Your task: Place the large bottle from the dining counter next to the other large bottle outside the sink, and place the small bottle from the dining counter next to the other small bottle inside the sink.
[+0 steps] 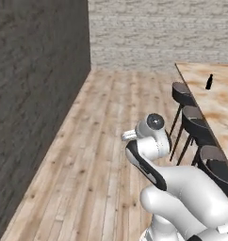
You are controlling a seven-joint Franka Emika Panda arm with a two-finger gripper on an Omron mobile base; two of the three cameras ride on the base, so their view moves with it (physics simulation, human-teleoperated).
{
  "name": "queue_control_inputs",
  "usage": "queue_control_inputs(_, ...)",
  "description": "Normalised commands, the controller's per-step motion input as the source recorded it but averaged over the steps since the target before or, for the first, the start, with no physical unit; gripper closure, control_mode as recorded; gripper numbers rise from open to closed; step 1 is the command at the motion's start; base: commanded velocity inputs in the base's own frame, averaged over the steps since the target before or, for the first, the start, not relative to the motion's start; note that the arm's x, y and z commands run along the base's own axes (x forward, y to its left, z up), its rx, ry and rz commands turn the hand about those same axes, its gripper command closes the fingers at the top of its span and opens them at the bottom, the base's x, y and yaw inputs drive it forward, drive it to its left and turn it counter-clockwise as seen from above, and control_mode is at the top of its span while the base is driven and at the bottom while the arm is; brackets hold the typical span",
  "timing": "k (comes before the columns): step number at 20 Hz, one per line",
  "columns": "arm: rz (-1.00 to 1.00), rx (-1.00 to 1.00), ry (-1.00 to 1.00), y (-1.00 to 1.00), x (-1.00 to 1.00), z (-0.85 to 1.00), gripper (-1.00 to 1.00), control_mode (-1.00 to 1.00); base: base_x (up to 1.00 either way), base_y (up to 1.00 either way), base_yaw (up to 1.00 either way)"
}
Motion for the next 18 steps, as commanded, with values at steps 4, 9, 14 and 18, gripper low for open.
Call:
queue_control_inputs(4, 0.0, 0.0, 0.0, 0.0, 0.0, 0.0, -1.0, 1.0, 0.71, 0.47, -0.39)
queue_control_inputs(9, 0.0, 0.0, 0.0, 0.0, 0.0, 0.0, -1.0, 1.0, 0.69, 0.51, -0.38)
queue_control_inputs(14, 0.0, 0.0, 0.0, 0.0, 0.0, 0.0, -1.0, 1.0, 0.64, 0.51, -0.4)
queue_control_inputs(18, 0.0, 0.0, 0.0, 0.0, 0.0, 0.0, -1.0, 1.0, 0.6, 0.49, -0.41)
